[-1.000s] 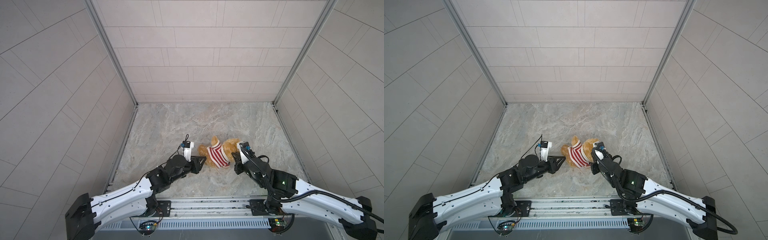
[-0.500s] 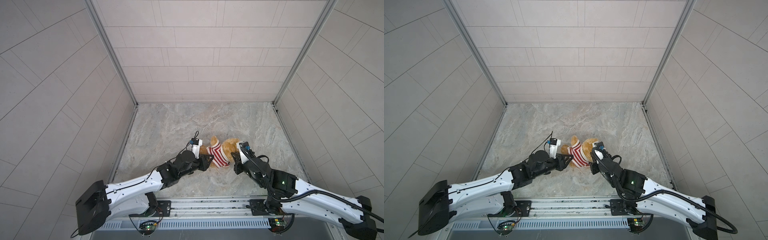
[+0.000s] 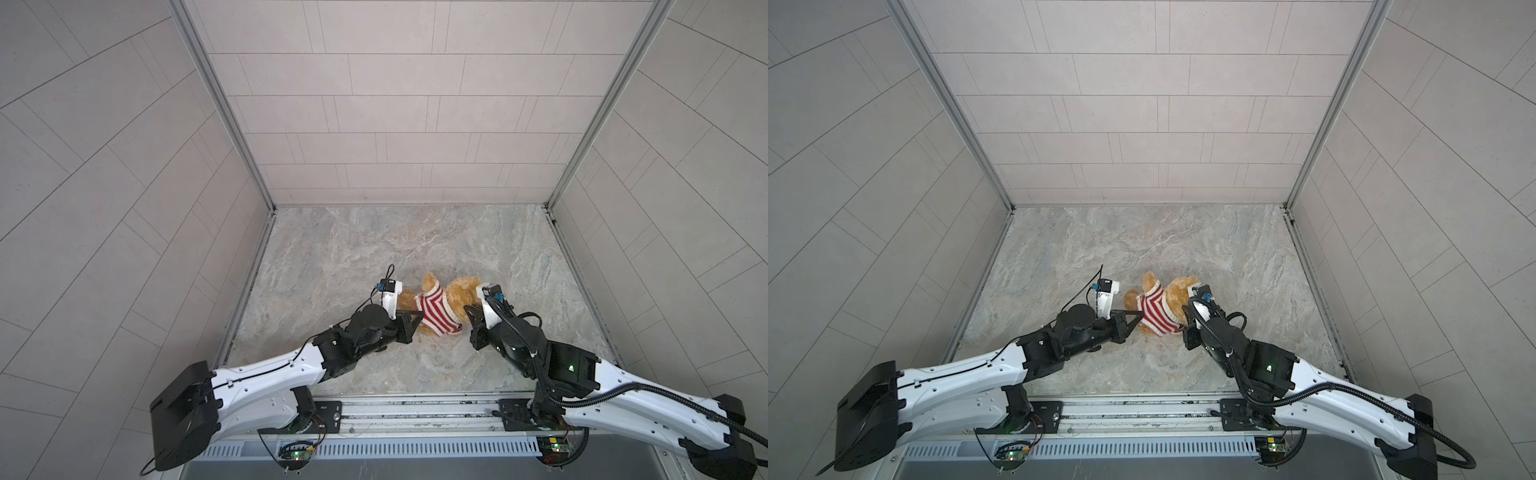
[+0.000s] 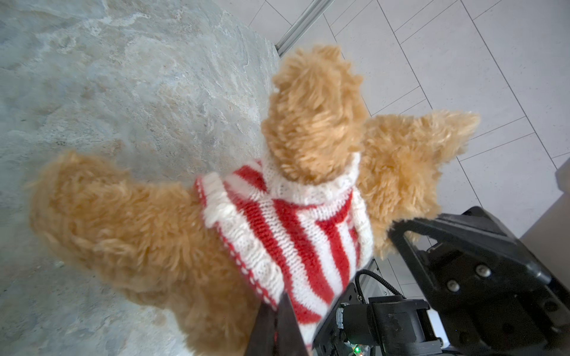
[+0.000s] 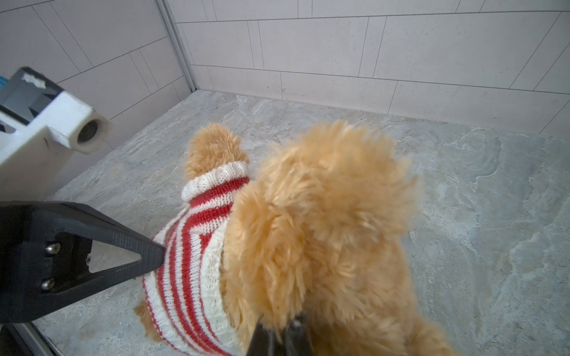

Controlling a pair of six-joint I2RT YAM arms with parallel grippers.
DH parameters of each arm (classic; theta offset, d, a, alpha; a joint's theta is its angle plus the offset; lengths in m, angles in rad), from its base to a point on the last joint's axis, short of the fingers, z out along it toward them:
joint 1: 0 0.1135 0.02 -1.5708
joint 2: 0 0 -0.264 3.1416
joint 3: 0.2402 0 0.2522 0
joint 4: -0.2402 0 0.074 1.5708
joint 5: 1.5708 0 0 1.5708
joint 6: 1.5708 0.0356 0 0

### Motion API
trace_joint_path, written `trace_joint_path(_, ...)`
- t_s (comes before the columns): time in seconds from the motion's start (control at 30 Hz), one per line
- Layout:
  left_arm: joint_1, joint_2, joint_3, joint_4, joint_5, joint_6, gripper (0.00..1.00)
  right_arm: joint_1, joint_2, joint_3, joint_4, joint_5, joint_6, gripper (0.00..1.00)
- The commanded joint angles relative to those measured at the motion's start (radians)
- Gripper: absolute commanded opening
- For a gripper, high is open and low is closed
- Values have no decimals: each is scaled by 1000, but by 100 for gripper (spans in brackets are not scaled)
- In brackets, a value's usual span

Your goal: Dress the teddy bear

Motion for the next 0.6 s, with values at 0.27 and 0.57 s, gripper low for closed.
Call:
trace_joint_path(0.27, 32, -89, -121, -16, -36, -7, 0, 5, -61, -1, -16, 89, 29, 0)
trace_joint_path(0.57, 28, -33, -74, 25, 32, 51, 0, 5, -22, 4, 12, 46, 20, 0)
